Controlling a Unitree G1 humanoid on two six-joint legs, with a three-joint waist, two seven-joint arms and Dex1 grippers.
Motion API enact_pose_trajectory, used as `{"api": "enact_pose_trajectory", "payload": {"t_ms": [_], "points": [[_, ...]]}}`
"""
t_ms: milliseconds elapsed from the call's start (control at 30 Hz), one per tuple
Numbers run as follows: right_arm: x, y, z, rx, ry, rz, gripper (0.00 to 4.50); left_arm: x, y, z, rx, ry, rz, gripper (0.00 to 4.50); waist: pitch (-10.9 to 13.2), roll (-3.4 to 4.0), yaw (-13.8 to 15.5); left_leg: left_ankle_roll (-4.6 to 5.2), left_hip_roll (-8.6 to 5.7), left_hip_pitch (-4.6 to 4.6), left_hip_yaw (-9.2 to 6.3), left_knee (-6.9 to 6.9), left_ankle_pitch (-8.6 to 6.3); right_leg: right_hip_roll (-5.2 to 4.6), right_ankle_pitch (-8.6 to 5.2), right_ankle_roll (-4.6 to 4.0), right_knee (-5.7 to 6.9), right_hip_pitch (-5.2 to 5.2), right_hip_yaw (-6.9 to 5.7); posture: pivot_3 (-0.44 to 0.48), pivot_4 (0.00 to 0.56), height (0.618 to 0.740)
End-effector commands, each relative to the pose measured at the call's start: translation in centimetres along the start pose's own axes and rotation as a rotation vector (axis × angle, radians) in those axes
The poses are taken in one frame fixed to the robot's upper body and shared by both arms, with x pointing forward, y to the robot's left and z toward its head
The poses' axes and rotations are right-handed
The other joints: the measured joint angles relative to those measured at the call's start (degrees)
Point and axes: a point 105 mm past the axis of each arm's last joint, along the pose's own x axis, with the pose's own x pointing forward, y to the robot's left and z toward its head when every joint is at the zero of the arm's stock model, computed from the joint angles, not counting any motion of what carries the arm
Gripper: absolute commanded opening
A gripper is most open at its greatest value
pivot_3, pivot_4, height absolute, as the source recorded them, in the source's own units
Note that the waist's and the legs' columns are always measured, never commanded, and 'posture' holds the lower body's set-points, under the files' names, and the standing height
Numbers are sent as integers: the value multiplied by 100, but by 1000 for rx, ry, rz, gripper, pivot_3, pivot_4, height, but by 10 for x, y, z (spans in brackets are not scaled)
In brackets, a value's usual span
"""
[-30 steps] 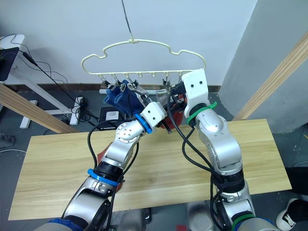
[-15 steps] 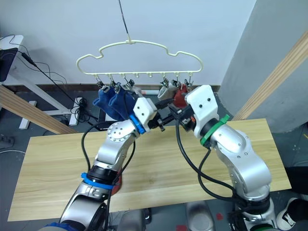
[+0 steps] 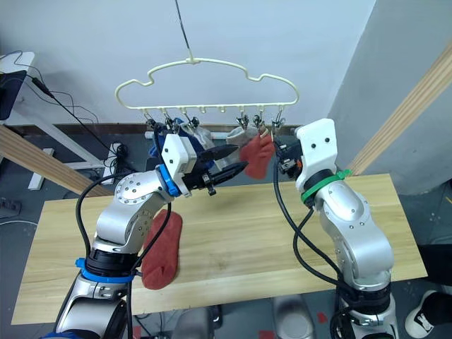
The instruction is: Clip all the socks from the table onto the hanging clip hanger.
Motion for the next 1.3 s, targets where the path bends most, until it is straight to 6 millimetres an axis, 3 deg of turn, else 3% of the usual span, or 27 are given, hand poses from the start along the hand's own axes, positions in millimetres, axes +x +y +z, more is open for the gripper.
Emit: {"api": "enact_pose_trajectory", "payload": {"t_ms": [33,400,800,1300], "points": [[5,-1,9,1,-42,-31,2168,0,1,14,44,-37,9,2308,0,0,4,0,0,0,0,0,0,0,0,0,0,0,0,-259,328,733],[30,-10,7,-14,-37,-104,2168,1,3,14,68,-28,18,2308,0,0,12,0,1,0,0,0,0,0,0,0,1,-1,0,-245,325,733],[36,-12,9,42,-51,-137,2168,2,1,12,75,-24,12,2308,0,0,10,0,1,0,0,-1,0,0,0,0,3,-2,1,-247,325,733],[44,1,11,143,-43,-116,2168,4,0,11,84,-21,7,2308,0,0,10,0,1,0,0,-1,0,0,0,-1,2,-2,1,-245,324,733]]}}
